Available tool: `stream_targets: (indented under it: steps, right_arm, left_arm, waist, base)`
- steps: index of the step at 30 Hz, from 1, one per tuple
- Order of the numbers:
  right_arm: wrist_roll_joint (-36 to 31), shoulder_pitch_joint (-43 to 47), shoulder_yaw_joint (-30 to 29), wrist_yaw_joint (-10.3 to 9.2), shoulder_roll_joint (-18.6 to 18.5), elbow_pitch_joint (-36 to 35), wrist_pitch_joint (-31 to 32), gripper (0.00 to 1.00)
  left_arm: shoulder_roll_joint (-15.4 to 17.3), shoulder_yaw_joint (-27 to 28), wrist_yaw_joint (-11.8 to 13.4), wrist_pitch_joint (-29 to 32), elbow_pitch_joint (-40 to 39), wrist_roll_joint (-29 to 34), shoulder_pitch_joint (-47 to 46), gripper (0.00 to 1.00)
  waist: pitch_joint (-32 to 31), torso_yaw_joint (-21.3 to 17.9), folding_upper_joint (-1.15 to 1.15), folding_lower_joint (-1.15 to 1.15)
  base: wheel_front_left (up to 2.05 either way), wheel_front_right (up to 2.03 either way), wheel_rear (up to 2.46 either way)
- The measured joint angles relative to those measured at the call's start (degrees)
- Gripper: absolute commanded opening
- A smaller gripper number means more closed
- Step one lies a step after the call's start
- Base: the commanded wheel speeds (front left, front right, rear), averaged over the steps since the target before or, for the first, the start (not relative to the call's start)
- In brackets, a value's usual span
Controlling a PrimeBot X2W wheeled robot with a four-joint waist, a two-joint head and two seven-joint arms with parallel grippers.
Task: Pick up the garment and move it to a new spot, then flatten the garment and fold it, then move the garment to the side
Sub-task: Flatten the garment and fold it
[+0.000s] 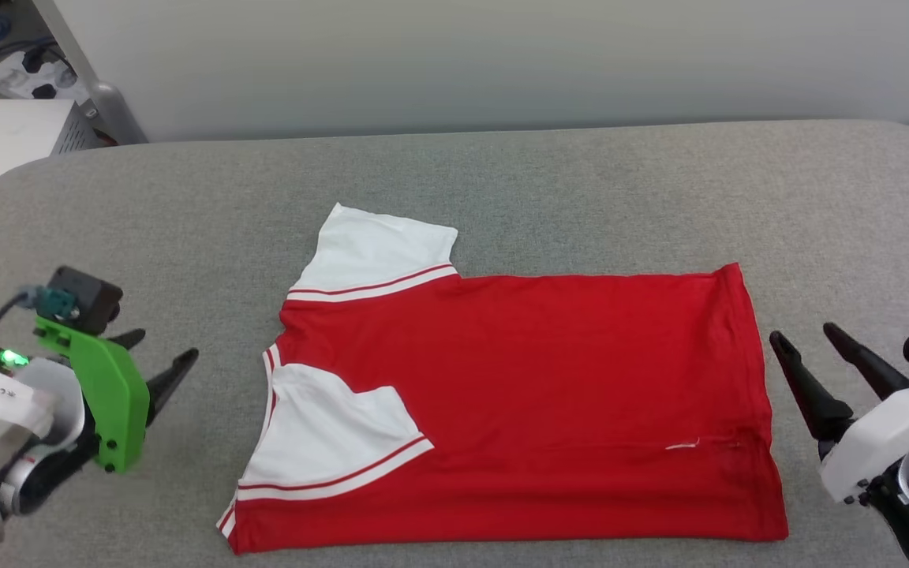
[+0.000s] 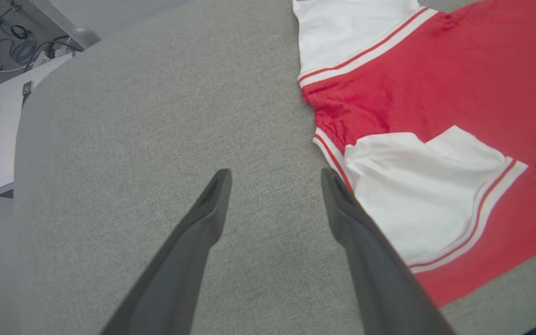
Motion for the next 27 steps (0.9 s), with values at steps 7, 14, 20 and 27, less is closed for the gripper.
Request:
stream_targets:
  steps: [7,14,20,27]
  right_arm:
    - [-6.6,-0.6,-4.2,0.00,6.4,-5.5,-6.9,1.00]
    - [-9.5,-2.4,-2.2,0.00,9.4,-9.3,-8.3,1.00]
    - [-10.3,-5.7,-1.0,0.00,9.7,-10.3,-9.0,1.00]
    - [-10.5,-8.8,0.5,0.00,10.1,-10.2,-9.7,1.00]
  left_arm:
    - [-1.9,2.7,-0.3,-1.0,3.7,2.5,-8.2,1.00]
    - [-6.4,3.9,-4.4,6.8,8.2,1.1,-18.7,1.00]
    - [-10.2,3.7,-5.6,19.9,12.6,-3.9,-27.4,1.00]
    - [-13.3,2.3,-5.7,30.9,18.2,-5.1,-35.2,1.00]
  waist:
    - [3.1,-1.4,0.00,0.00]
    - [8.5,-3.5,0.00,0.01]
    - [14.0,-5.5,0.00,0.01]
    - [20.4,-7.9,0.00,0.01]
  base:
    - [0.00,0.00,0.00]
    - [0.00,0.00,0.00]
    - [0.00,0.00,0.00]
    - [0.00,0.00,0.00]
